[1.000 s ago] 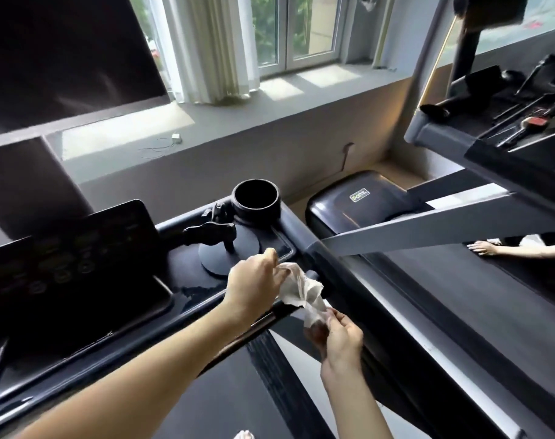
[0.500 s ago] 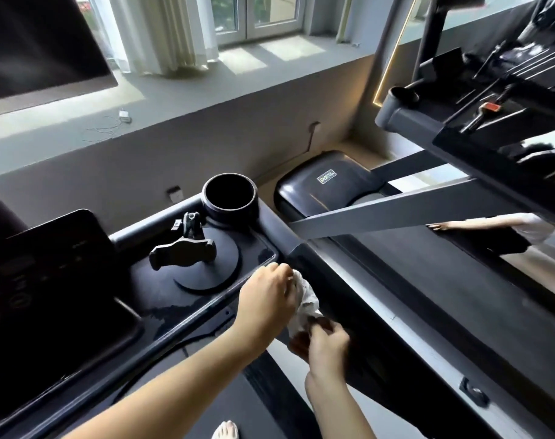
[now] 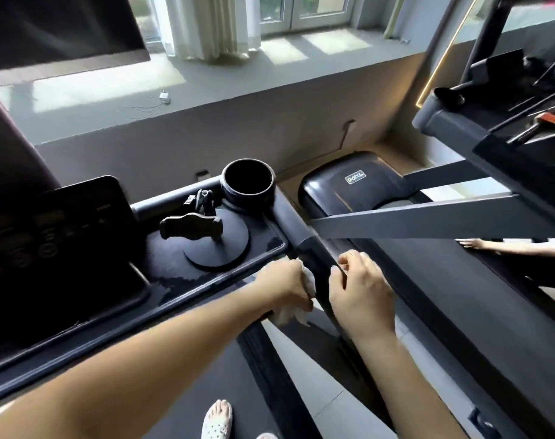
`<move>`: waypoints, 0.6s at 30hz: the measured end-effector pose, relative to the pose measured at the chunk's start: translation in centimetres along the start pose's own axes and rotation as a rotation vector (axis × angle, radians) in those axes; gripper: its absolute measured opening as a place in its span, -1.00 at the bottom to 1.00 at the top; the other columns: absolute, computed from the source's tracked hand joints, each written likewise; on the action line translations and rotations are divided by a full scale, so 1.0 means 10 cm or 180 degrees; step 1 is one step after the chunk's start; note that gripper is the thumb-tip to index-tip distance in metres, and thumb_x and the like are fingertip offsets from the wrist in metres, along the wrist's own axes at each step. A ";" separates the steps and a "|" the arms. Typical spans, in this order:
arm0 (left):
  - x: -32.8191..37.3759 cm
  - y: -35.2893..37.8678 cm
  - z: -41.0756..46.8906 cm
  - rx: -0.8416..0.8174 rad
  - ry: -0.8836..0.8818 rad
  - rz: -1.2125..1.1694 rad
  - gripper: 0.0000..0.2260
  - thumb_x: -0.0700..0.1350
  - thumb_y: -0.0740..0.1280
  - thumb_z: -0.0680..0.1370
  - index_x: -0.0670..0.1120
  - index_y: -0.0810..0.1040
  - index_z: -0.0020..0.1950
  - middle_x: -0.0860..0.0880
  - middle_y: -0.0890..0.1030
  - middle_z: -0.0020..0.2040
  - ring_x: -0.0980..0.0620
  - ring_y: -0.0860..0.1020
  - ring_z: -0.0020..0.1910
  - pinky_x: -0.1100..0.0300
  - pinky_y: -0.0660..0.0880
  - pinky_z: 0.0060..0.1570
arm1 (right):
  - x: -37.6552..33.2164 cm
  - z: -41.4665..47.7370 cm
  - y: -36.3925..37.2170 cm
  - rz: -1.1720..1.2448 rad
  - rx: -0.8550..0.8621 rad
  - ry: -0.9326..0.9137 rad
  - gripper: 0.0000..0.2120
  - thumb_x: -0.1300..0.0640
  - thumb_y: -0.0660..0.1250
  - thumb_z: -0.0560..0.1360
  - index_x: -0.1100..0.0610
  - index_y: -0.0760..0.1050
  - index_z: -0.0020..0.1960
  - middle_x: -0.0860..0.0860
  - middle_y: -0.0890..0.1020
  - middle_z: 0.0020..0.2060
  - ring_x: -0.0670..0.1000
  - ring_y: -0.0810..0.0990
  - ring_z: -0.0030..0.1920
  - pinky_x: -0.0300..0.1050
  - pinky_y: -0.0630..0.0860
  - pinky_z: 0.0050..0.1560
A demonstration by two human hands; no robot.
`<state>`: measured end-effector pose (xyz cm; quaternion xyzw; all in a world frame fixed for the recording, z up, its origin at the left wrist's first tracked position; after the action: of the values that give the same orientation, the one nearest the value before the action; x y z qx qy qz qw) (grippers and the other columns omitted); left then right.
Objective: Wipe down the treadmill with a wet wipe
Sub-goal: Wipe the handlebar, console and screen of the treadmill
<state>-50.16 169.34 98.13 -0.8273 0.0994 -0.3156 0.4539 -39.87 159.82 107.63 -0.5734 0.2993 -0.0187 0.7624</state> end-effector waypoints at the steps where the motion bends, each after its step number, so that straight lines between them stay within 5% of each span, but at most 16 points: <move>1: -0.01 0.03 0.04 -0.0418 -0.0106 -0.0185 -0.84 0.03 0.52 0.30 -0.02 0.64 -0.27 0.04 0.63 -0.42 -0.02 0.68 -0.32 0.08 0.68 -0.25 | 0.02 0.08 0.18 -0.0204 -0.0340 -0.0067 -0.78 0.01 0.34 0.57 0.11 0.51 0.14 0.08 0.59 0.05 0.18 0.56 0.08 0.06 0.46 0.01; 3: -0.02 0.08 0.03 -0.1060 -0.0213 -0.0773 -0.74 0.06 0.50 0.41 -0.13 0.58 -0.22 -0.04 0.62 -0.45 -0.03 0.67 -0.42 0.13 0.65 -0.38 | 0.12 0.11 0.49 -0.0188 -0.0958 0.0025 -0.55 -0.12 0.26 0.60 0.12 0.37 0.38 0.09 0.50 0.26 0.17 0.49 0.28 0.06 0.42 0.18; 6: -0.04 0.03 0.02 -0.0885 -0.0298 -0.1208 -0.75 -0.02 0.48 0.49 -0.08 0.45 -0.18 -0.07 0.57 -0.36 0.05 0.55 -0.47 0.30 0.47 -0.51 | 0.15 0.05 0.59 -0.0301 -0.0950 -0.0099 -0.45 -0.12 0.19 0.64 0.12 0.21 0.53 0.09 0.46 0.38 0.14 0.48 0.34 0.04 0.45 0.19; 10: 0.03 0.04 -0.14 0.0105 -0.0179 0.0183 -0.76 0.07 0.42 0.39 -0.07 0.48 -0.25 0.02 0.57 -0.37 -0.05 0.63 -0.24 0.11 0.60 -0.26 | 0.20 0.06 0.60 -0.0144 -0.0952 -0.0140 -0.45 -0.06 0.18 0.65 0.14 0.19 0.56 0.12 0.46 0.40 0.16 0.48 0.35 0.05 0.43 0.23; 13: 0.05 -0.02 -0.31 0.0947 0.0211 0.0937 -0.62 0.28 0.34 0.50 -0.03 0.41 -0.15 0.02 0.55 -0.31 -0.07 0.60 -0.27 0.07 0.55 -0.28 | 0.19 0.04 0.61 -0.0064 -0.1023 -0.0170 -0.45 -0.06 0.18 0.66 0.14 0.20 0.57 0.12 0.45 0.41 0.17 0.47 0.36 0.05 0.42 0.24; 15: 0.18 -0.06 -0.39 0.1338 0.0873 0.1660 -0.69 0.21 0.20 0.60 -0.04 0.43 0.04 -0.05 0.45 -0.31 -0.13 0.58 -0.33 0.06 0.46 -0.42 | 0.18 0.05 0.60 -0.0057 -0.0986 -0.0192 -0.44 -0.06 0.18 0.66 0.14 0.19 0.57 0.13 0.46 0.41 0.17 0.48 0.35 0.05 0.43 0.22; 18: 0.17 -0.05 -0.43 0.1266 0.0789 0.1957 -0.59 0.06 -0.06 0.62 -0.07 0.52 0.09 -0.12 0.58 -0.20 -0.21 0.62 -0.26 0.04 0.46 -0.35 | 0.20 0.06 0.60 -0.0022 -0.0924 -0.0210 -0.45 -0.06 0.20 0.66 0.15 0.20 0.56 0.13 0.47 0.39 0.18 0.50 0.33 0.05 0.44 0.19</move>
<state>-51.50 165.86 100.97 -0.6103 0.3339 -0.2755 0.6634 -39.85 161.68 101.53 -0.6789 0.2716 0.0411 0.6809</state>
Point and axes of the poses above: each hand's wrist, its own z-axis towards the middle knuckle, its own y-axis out of the palm, x = y × z, the point moved 8 cm from there along z, towards the middle knuckle
